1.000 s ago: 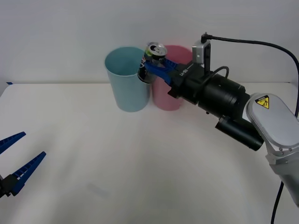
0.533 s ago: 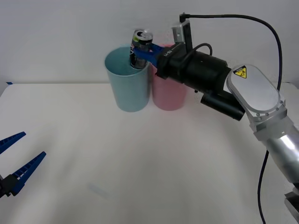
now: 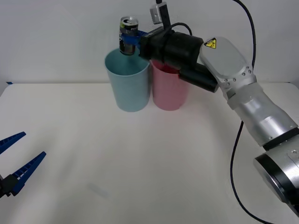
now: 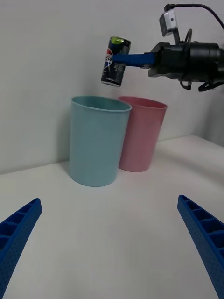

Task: Grasp the object on the table and drop it into the matching bin: aluminum can to the light blue bin, PET bottle to the pink bin.

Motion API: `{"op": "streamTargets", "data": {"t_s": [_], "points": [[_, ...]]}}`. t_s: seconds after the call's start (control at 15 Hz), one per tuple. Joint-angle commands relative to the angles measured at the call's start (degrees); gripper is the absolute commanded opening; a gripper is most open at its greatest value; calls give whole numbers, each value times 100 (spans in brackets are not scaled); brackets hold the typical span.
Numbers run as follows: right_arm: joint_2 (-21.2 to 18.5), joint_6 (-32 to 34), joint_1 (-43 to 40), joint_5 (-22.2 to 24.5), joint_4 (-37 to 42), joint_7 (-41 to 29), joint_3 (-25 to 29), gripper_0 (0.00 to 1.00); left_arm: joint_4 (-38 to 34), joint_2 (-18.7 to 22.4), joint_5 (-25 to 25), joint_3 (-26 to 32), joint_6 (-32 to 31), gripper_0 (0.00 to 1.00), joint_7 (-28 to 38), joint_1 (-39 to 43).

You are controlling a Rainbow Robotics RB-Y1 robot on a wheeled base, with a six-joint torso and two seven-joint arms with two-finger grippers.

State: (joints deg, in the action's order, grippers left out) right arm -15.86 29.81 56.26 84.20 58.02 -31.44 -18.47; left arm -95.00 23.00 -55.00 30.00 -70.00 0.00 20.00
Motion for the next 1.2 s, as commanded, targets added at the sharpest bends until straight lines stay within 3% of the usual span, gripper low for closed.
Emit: {"op": "streamTargets", "data": {"t_s": [0.07, 0.33, 0.4, 0.47, 0.53, 0.8, 1.2], "points": [[100, -221, 342, 0, -502, 32, -192, 0, 0, 0, 0, 0, 0, 100, 0, 0], [100, -300, 351, -9, -520, 24, -289, 2, 0, 0, 0, 0, 0, 100, 0, 0], [100, -300, 351, -9, -520, 24, -289, 13, 0, 0, 0, 0, 0, 100, 0, 0], [100, -309, 351, -9, -529, 32, -289, 62, 0, 0, 0, 0, 0, 100, 0, 0], [100, -309, 351, -9, -520, 50, -289, 100, 0, 0, 0, 0, 0, 100, 0, 0], [39, -300, 325, -79, -502, 112, -280, 100, 0, 0, 0, 0, 0, 100, 0, 0], [-471, -265, -739, -167, 1080, 112, -271, 100, 0, 0, 0, 0, 0, 100, 0, 0]]}}
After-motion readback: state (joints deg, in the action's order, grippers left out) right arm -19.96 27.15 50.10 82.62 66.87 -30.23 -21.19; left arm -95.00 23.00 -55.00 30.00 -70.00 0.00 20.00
